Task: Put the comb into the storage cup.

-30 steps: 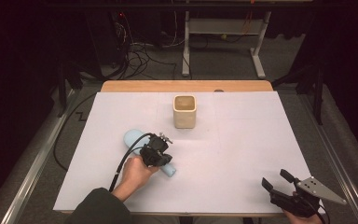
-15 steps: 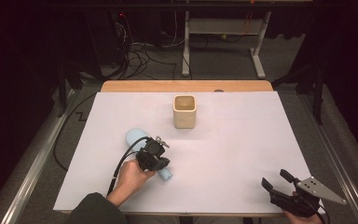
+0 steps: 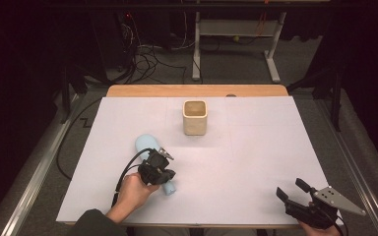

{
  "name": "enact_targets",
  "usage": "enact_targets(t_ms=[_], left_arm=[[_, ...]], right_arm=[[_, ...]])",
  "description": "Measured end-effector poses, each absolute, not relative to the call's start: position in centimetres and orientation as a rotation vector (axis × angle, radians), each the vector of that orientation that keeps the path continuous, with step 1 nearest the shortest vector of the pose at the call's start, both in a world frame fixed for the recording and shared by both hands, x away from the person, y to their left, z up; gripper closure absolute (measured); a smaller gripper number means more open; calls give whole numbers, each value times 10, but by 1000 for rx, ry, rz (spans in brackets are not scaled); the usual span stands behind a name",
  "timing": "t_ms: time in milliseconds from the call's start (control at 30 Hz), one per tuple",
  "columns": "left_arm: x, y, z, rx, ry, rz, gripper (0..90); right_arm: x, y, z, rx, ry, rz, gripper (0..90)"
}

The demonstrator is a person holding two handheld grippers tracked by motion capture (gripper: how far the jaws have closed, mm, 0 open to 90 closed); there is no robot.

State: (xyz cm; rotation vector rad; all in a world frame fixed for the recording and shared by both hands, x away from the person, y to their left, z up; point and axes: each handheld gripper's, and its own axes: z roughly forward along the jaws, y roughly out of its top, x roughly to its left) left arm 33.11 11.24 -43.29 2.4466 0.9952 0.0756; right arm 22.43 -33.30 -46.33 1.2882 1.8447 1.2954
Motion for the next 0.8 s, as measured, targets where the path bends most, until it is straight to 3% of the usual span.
enact_targets(t_ms=[800], left_arm=[[307, 139, -435, 2413, 1036, 148, 864]], right_arm=[[231, -330, -463, 1274, 1863, 1306, 220]])
